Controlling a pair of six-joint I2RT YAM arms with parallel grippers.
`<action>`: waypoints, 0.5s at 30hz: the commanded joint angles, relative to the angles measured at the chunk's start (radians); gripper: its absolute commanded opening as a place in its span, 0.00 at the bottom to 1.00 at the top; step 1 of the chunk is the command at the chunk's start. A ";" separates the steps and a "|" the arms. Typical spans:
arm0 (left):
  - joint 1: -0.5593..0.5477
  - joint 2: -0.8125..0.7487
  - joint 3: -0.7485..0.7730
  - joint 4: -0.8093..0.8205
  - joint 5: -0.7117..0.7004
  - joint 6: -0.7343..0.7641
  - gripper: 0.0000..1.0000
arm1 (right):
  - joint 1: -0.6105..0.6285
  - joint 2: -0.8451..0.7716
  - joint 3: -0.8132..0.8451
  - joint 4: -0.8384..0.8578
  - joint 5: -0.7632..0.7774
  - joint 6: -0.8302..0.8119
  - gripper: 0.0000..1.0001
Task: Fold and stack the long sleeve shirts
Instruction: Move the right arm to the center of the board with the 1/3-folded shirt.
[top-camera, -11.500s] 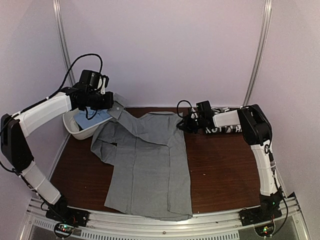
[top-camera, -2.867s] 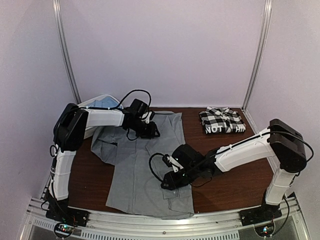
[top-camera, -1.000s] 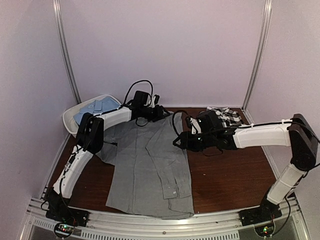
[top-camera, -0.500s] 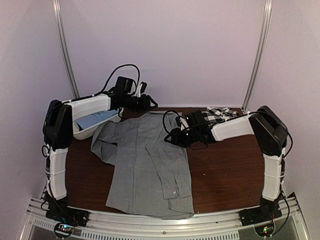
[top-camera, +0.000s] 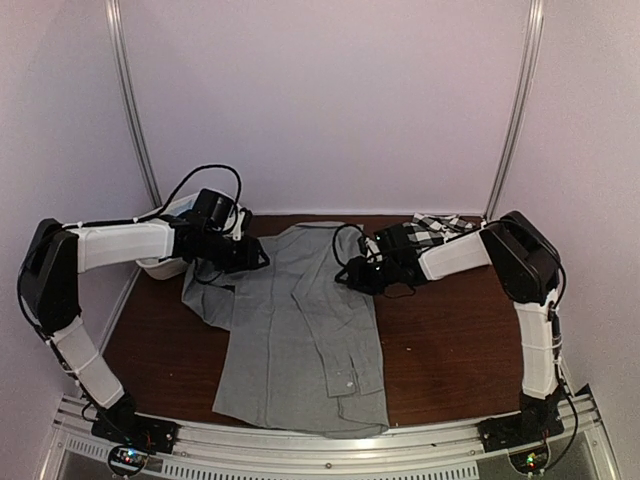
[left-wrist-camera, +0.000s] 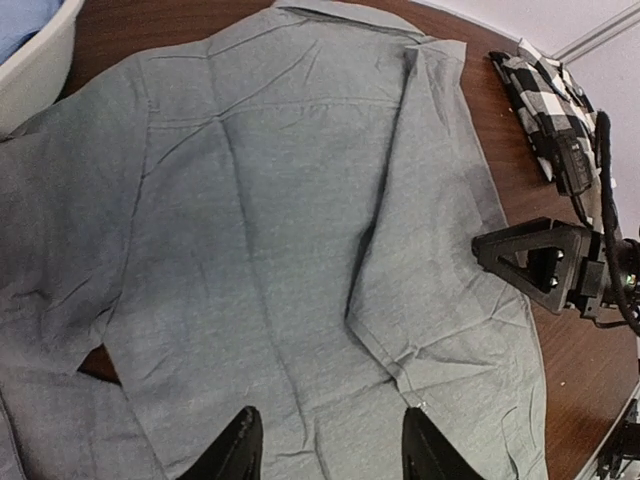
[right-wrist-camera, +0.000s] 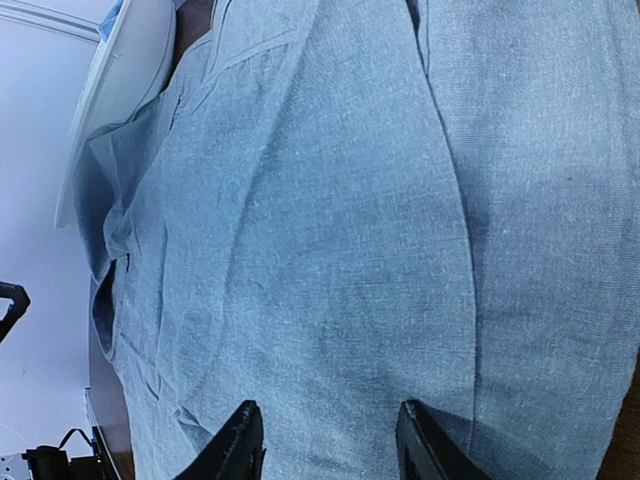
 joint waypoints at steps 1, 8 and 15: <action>0.008 -0.126 -0.107 0.000 -0.145 -0.044 0.49 | -0.031 0.048 -0.001 -0.052 0.047 -0.015 0.48; 0.029 -0.267 -0.262 -0.041 -0.264 -0.113 0.50 | -0.089 0.054 0.001 -0.095 0.053 -0.070 0.48; 0.066 -0.338 -0.389 -0.030 -0.285 -0.185 0.52 | -0.118 0.061 0.064 -0.188 0.050 -0.157 0.50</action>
